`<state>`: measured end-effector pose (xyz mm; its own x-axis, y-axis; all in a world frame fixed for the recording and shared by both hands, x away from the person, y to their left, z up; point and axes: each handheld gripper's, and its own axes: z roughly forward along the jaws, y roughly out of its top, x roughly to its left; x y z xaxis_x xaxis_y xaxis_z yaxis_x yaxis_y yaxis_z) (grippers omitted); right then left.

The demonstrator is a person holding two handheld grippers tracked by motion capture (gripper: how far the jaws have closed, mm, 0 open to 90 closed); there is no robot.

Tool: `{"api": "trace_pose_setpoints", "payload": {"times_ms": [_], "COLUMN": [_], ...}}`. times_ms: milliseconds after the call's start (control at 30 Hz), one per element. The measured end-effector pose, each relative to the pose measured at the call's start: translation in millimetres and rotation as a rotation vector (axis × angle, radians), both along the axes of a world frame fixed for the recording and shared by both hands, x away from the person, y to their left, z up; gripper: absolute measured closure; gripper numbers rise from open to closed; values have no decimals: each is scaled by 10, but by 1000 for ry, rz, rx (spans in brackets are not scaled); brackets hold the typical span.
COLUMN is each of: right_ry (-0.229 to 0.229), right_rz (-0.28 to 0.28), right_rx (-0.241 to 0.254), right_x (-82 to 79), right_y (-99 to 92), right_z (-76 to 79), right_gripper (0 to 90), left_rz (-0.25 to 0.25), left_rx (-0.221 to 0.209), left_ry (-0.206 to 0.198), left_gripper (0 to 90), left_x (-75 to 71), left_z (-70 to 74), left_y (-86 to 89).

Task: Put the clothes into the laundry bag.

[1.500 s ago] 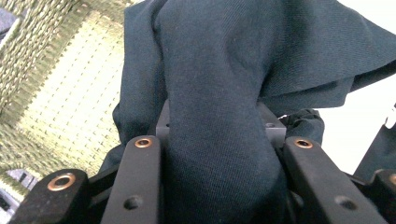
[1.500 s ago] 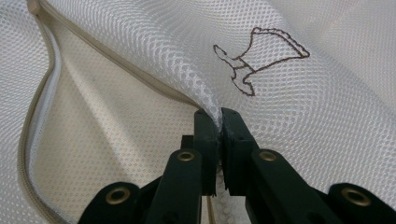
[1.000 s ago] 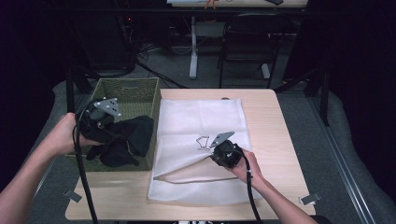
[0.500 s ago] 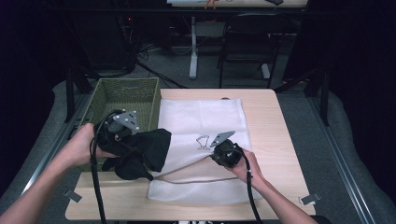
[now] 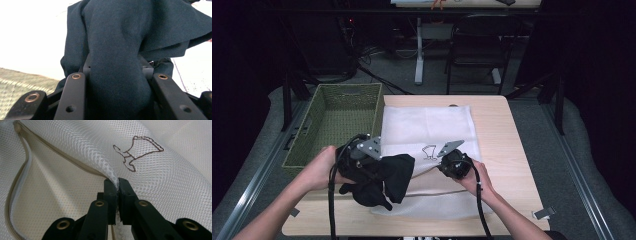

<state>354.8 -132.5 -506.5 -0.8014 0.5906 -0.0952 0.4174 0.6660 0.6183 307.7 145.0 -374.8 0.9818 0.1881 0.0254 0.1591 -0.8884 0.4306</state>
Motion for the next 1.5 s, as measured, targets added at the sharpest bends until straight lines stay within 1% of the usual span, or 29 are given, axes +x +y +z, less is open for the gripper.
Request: {"api": "trace_pose_setpoints", "payload": {"times_ms": [133,200,367,433,533,600,700,767,833,1000,1033,1133,1167,1233,1267,1367,1400,1467,1500], "right_ry": [-2,0,-1,3,3,3,4,1,1,-3,-1,-2,5,-7,0,-4,4,-3,-6], "right_rz": [-5,-10,-17,-21,-24,-31,-33,-28,-28,-31,-32,-28,-37,-24,-30,-24,-36,-26,-22], "right_rx": [5,11,15,23,27,32,40,41,40,46,49,51,53,53,56,60,66,71,73], "right_x": [1,-2,-1,-2,1,1,0,1,-2,-5,-6,-6,-15,-5,-11,-17,-29,-29,-30], "right_y": [-1,-3,-12,-12,-18,-23,-27,-28,-26,-29,-30,-34,-31,-35,-29,-26,-22,-21,-18], "right_z": [12,19,33,39,49,61,72,72,75,89,92,102,105,109,115,126,134,147,151], "right_gripper": [863,863,863,863,863,863,863,863,863,863,863,863,863,863,863,863,863,863,863], "left_rz": [-23,-38,-62,-67,-62,-53,-33,-30,-8,23,39,63,73,90,100,133,150,166,187], "left_rx": [-14,-10,-17,-15,-15,-7,-8,-2,-1,14,11,10,11,9,10,0,-3,1,-3], "left_ry": [16,20,42,51,66,69,81,81,81,83,82,82,81,79,77,76,82,79,82], "left_gripper": [631,630,629,628,627,627,628,627,627,626,625,624,623,622,621,617,616,615,615], "left_x": [-11,-13,-12,-8,-3,-1,4,13,21,62,68,83,85,95,96,125,130,146,150], "left_z": [-96,-144,-267,-322,-416,-478,-562,-602,-639,-723,-738,-780,-794,-827,-844,-889,-904,-931,-940], "left_y": [-103,-155,-265,-301,-354,-396,-453,-484,-515,-576,-586,-618,-631,-658,-673,-708,-721,-748,-760]}}
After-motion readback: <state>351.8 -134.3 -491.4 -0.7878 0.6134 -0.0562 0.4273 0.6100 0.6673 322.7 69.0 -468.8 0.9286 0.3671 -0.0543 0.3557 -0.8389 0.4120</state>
